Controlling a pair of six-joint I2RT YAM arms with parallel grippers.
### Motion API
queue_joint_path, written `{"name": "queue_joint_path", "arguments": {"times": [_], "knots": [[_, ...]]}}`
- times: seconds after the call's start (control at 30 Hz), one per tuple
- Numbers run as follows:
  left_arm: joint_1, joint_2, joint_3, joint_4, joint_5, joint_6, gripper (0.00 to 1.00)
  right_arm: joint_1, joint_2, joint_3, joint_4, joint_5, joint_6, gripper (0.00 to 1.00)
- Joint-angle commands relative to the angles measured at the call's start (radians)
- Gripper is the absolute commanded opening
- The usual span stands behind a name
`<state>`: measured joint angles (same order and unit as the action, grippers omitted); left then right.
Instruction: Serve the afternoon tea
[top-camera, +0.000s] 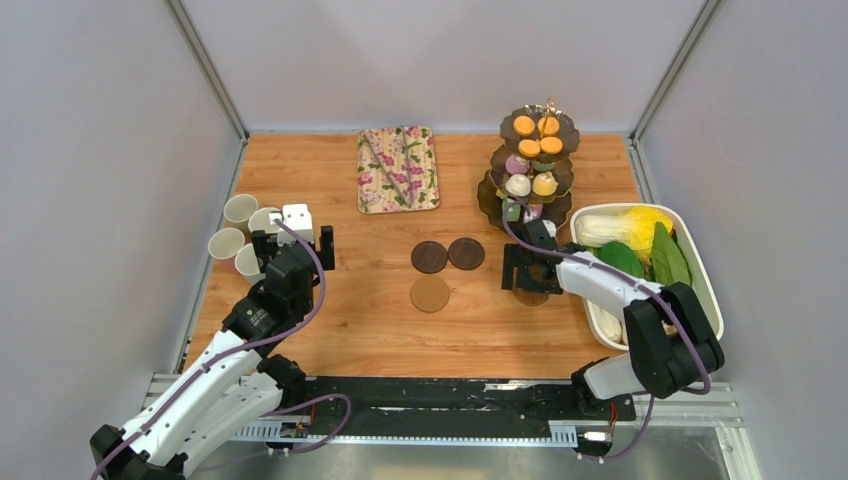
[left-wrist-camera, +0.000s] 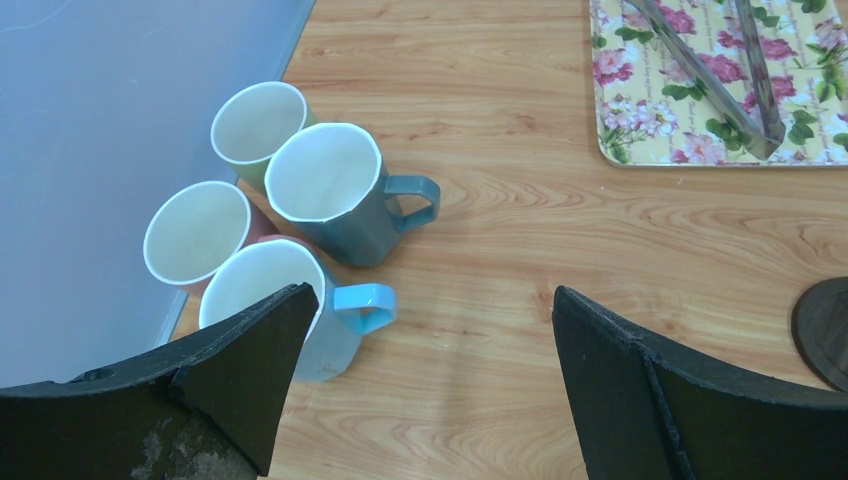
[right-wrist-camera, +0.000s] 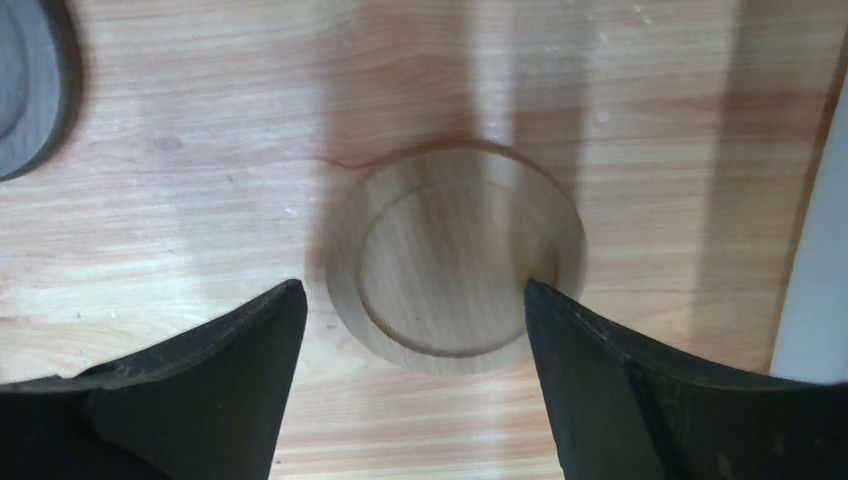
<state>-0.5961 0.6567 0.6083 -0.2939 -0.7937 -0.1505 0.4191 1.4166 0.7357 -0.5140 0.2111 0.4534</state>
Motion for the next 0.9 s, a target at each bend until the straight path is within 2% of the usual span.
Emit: {"name": "queue_joint_path", "arguments": {"times": [0.0, 0.3, 0.67, 0.87], "knots": [[-0.004, -0.003, -0.004, 0.037, 0.004, 0.008, 1.0, 0.082, 0.025, -0.008, 0.042, -0.145, 0.018, 0.81], [-0.004, -0.011, -0.003, 0.035, -0.003, 0.009, 1.0, 0.28, 0.109, 0.108, 0.055, -0.148, 0.132, 0.8], [-0.004, -0.018, -0.004, 0.036, -0.001, 0.009, 1.0, 0.314, 0.208, 0.234, 0.159, -0.24, 0.094, 0.8], [-0.004, -0.013, -0.004, 0.035, 0.008, 0.008, 1.0, 0.298, 0.116, 0.248, 0.035, -0.051, 0.061, 0.8]]}}
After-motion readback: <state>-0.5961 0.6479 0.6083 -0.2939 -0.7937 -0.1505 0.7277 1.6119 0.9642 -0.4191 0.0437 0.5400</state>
